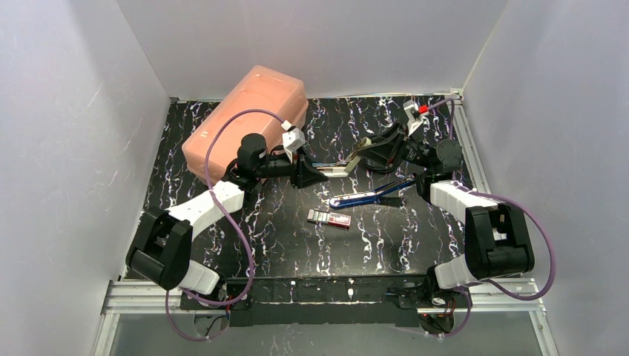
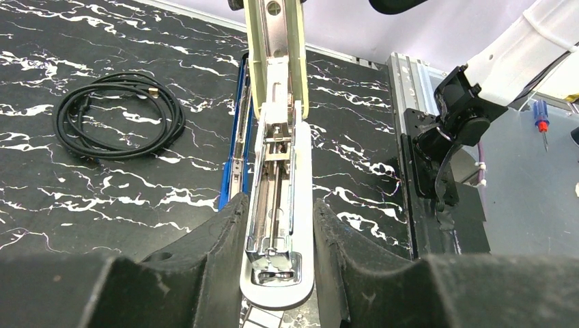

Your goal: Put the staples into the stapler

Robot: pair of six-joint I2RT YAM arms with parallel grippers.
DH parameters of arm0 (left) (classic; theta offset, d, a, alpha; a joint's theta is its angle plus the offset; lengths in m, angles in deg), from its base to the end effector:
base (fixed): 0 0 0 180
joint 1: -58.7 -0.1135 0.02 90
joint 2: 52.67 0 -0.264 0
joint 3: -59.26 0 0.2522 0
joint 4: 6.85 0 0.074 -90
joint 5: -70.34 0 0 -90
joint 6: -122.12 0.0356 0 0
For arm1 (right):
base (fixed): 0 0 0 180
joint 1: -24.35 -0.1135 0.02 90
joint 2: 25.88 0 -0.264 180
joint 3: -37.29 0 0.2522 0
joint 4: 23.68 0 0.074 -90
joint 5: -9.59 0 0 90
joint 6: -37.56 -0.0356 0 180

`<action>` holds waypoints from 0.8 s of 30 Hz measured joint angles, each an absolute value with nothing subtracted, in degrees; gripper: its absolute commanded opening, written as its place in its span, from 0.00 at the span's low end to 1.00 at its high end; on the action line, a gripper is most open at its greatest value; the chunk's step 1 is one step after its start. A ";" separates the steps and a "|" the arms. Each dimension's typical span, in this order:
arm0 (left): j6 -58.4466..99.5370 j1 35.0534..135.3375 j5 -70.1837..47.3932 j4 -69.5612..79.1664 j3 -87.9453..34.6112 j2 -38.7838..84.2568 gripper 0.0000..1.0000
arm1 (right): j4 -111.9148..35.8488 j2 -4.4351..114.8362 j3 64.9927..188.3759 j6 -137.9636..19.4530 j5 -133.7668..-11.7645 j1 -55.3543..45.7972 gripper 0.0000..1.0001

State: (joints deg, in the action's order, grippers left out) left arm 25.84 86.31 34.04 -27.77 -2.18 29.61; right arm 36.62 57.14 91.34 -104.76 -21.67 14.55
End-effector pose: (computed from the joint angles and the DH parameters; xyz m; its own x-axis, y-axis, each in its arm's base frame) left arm 0.2661 -0.1716 0.2855 -0.1069 -0.0172 -0.9941 0.9827 0.1501 -0.1083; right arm 0.2782 0.0789 0.3015 -0.3262 0.3604 -0.8739 -0.8993 0.1666 0.4043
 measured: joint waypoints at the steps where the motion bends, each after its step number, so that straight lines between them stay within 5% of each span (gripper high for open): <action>1: 25.84 86.31 34.04 -27.81 -2.18 29.61 0.00 | 36.49 57.14 91.41 -104.36 -21.49 14.52 0.01; 3: 25.95 86.31 33.95 -27.77 -2.18 29.61 0.00 | 35.95 57.14 91.82 -103.29 -20.92 14.44 0.01; 16: 30.93 86.18 31.54 -25.02 -2.18 29.61 0.00 | 23.44 57.76 97.16 -90.85 -16.60 13.69 0.50; 21: 32.86 85.07 28.94 -20.62 -2.11 29.65 0.00 | 18.61 57.76 98.14 -84.54 -18.63 14.85 0.76; 24: 33.56 84.19 27.37 -18.81 -2.09 29.65 0.00 | 15.42 57.62 98.82 -81.11 -19.46 15.51 0.80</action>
